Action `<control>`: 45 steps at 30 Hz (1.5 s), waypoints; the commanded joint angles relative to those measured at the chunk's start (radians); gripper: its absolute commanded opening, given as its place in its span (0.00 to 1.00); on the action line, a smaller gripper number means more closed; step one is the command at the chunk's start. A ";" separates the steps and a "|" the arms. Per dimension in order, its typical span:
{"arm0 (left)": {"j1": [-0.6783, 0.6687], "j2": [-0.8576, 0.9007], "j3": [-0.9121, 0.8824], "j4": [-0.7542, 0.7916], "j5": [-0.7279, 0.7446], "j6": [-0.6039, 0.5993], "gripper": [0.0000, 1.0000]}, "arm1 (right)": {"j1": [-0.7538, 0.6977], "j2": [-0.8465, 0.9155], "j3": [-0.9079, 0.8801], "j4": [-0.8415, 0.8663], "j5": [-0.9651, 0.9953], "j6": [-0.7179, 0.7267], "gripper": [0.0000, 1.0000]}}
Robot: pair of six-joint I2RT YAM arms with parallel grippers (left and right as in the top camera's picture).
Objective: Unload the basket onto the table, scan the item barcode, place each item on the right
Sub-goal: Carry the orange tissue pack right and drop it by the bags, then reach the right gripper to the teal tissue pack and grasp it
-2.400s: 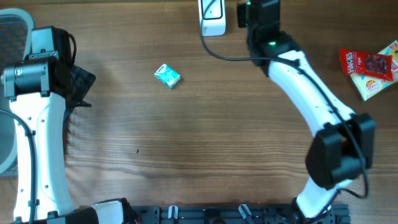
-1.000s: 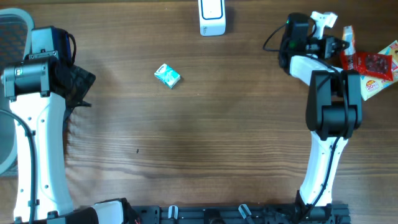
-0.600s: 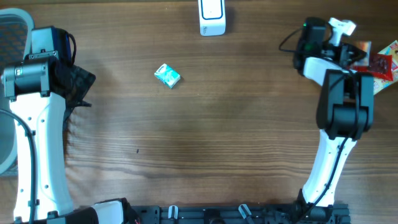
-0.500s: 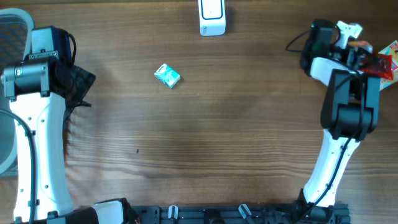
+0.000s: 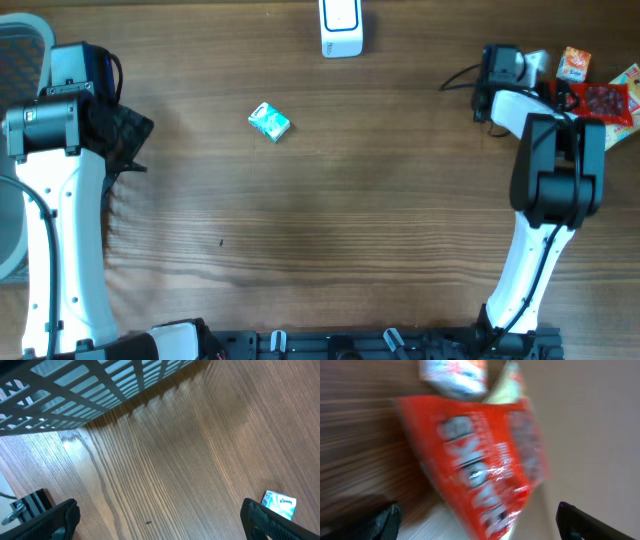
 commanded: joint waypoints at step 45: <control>0.005 0.001 -0.005 -0.001 -0.005 -0.009 1.00 | 0.606 0.008 0.000 0.362 -1.568 0.497 0.76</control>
